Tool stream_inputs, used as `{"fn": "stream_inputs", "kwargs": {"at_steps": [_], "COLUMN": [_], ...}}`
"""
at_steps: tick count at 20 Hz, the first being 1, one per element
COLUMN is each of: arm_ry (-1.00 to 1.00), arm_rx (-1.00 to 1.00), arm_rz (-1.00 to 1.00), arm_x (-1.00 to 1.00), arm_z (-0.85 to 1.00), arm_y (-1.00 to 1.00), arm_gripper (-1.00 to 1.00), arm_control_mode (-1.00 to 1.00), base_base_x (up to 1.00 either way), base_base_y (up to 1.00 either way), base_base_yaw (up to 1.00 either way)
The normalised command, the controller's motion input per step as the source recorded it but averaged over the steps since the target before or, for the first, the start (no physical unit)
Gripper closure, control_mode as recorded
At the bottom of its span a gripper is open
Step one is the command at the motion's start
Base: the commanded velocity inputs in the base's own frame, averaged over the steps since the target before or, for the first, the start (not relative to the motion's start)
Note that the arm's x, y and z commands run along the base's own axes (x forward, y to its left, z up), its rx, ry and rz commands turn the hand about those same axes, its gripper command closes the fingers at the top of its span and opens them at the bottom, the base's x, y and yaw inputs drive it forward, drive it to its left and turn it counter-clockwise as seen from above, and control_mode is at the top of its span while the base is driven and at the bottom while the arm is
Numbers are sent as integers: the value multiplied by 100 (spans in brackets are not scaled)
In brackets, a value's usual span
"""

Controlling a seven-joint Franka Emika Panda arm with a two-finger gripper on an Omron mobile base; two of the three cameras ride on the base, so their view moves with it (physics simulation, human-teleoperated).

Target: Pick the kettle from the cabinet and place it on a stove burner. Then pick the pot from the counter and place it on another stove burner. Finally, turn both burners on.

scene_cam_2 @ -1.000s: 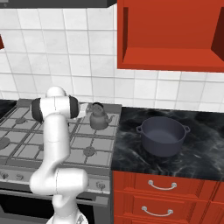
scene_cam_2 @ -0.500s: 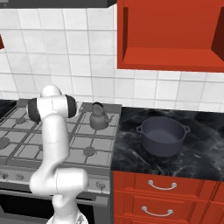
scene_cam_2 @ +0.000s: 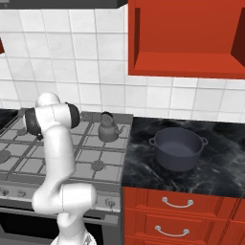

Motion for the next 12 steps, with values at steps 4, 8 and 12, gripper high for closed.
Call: {"fn": "stream_inputs", "kwargs": {"at_steps": [4, 8, 12], "arm_ry": [-9, -10, -12], "arm_rx": [7, 14, 18], "arm_rz": [-2, -2, -2], "arm_x": [-71, -73, -66], "arm_z": [30, 46, 57], "arm_y": [1, 0, 0], "arm_gripper": [-100, -100, -100], "arm_control_mode": [-100, -100, -100], "base_base_x": [0, 0, 0], "base_base_y": [0, 0, 0], "base_base_yaw": [0, 0, 0]}}
